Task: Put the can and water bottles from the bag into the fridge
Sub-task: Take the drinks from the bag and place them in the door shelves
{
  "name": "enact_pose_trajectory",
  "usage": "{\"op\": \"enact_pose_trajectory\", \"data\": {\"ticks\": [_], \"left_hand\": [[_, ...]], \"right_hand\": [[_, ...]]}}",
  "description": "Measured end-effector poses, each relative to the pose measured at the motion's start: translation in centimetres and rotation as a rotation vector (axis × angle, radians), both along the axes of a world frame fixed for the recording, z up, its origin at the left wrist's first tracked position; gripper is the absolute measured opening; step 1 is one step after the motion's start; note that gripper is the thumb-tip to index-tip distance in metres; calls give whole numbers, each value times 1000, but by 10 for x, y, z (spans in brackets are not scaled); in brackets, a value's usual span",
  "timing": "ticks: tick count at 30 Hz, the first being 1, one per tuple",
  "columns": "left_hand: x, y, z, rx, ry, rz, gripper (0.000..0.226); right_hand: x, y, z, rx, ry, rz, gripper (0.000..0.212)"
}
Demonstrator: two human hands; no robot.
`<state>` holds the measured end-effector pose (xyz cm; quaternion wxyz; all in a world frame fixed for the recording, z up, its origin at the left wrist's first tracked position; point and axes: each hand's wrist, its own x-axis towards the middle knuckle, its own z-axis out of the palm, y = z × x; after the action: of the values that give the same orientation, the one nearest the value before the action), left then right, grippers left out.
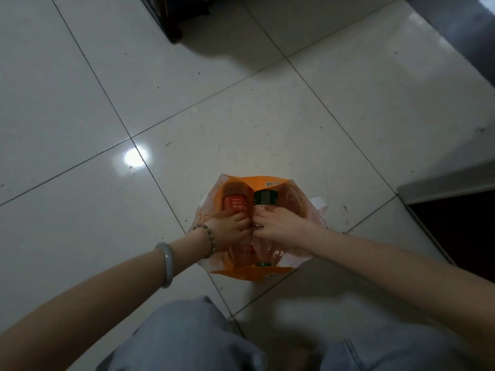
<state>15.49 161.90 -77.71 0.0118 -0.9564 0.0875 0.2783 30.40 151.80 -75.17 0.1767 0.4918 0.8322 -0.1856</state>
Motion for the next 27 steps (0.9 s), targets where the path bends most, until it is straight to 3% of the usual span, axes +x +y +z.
{"op": "enact_pose_trajectory", "data": {"ticks": [9,14,19,24,27], "left_hand": [[-5,9,-10,129,-75,-111,54],[-2,17,-11,138,5,-93,45],[1,20,6,51,-148,-171,33],[-9,31,29,-61,-279,55,68],[-13,32,54,-131,-351,175,68]], "right_hand": [[8,-6,-17,89,-272,191,55],[9,-6,-17,95,-318,257,61],[18,-2,0,149,-97,233,52],[35,-8,23,246,162,-61,45],[39,-16,40,289,303,-218,52]]}}
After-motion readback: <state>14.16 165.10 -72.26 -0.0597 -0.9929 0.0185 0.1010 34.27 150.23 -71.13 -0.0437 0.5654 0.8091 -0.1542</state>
